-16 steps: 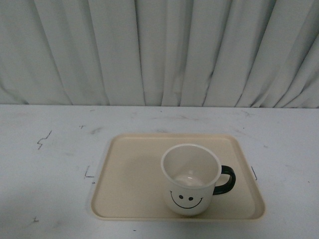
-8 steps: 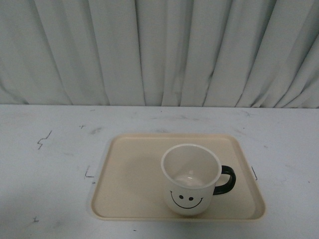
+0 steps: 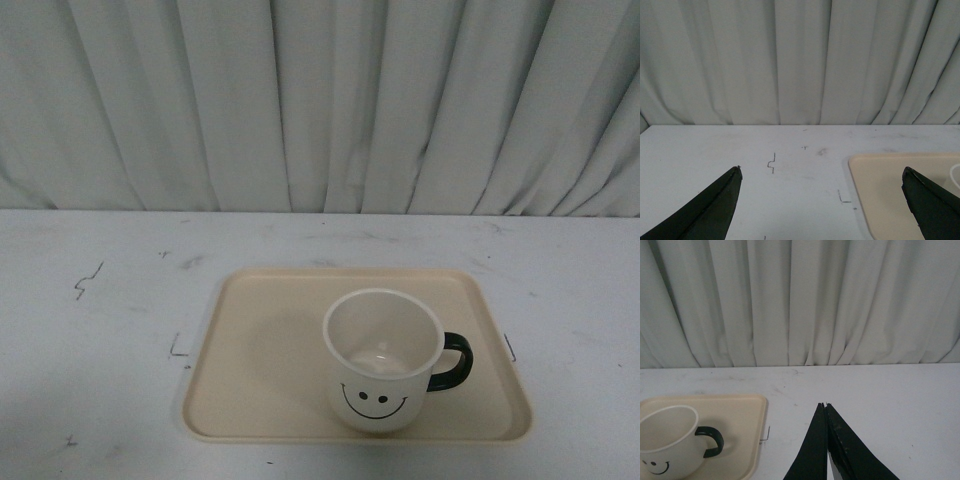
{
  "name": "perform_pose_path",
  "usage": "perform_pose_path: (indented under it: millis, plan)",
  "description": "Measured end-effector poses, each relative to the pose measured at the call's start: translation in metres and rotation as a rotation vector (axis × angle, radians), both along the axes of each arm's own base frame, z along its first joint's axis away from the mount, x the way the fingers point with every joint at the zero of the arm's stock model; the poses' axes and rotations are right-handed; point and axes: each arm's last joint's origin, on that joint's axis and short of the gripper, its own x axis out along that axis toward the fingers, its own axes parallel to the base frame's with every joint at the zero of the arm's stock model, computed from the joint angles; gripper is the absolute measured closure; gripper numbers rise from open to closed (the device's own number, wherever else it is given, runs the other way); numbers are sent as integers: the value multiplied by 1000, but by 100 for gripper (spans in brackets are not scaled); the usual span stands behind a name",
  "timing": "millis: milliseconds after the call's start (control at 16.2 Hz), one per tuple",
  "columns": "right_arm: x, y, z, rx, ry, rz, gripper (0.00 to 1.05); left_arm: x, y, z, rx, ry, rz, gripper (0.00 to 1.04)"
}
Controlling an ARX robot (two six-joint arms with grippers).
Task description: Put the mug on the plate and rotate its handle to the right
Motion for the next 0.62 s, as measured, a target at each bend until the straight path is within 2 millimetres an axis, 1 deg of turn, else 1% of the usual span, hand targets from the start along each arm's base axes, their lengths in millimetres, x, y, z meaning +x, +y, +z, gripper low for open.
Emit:
perform_pose_path:
  millis: [62, 185, 432, 494, 617]
  plan:
    - [0, 0, 0, -1, 3, 0, 103, 0, 0, 0, 0, 0, 0, 7]
    - [0, 0, 0, -1, 3, 0, 98, 0, 0, 0, 0, 0, 0, 7]
    - [0, 0, 0, 0, 2, 0, 86, 0, 0, 0, 0, 0, 0, 7]
    - [0, 0, 0, 0, 3, 0, 76, 0, 0, 0, 0, 0, 0, 7]
    - [0, 0, 0, 0, 3, 0, 29, 0, 0, 0, 0, 0, 0, 7]
